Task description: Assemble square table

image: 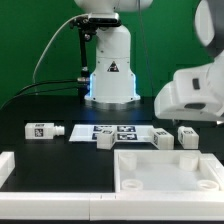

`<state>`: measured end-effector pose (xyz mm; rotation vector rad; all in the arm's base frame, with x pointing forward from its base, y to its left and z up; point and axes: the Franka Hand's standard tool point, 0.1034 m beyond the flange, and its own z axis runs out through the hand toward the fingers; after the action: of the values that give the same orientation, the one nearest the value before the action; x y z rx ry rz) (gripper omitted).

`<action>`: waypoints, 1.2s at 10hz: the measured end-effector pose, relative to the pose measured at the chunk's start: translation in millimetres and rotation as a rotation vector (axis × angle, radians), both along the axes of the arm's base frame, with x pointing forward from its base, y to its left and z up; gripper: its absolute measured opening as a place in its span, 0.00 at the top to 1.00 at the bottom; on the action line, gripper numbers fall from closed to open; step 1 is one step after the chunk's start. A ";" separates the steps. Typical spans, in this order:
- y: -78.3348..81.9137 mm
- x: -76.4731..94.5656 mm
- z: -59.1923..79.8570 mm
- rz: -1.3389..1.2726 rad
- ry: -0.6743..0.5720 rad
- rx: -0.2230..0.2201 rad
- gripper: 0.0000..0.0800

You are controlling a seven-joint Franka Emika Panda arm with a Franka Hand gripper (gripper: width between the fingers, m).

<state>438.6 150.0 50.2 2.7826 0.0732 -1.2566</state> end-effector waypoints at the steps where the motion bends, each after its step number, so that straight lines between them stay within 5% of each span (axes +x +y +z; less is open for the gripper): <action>1: 3.4 -9.1 -9.5 -0.018 0.011 -0.009 0.19; 6: 6.4 -19.0 -19.2 -0.062 0.051 -0.013 0.19; 8: 8.1 -31.5 -27.8 -0.124 0.124 -0.071 0.19; 12: 5.3 -31.1 -35.0 -0.160 0.150 -0.097 0.19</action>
Offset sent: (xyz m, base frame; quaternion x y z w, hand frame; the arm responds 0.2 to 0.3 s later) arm 0.0000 0.0000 0.0000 0.0000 0.0000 0.0000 1.0000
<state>407.5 155.2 15.2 2.6536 -0.1994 -1.4620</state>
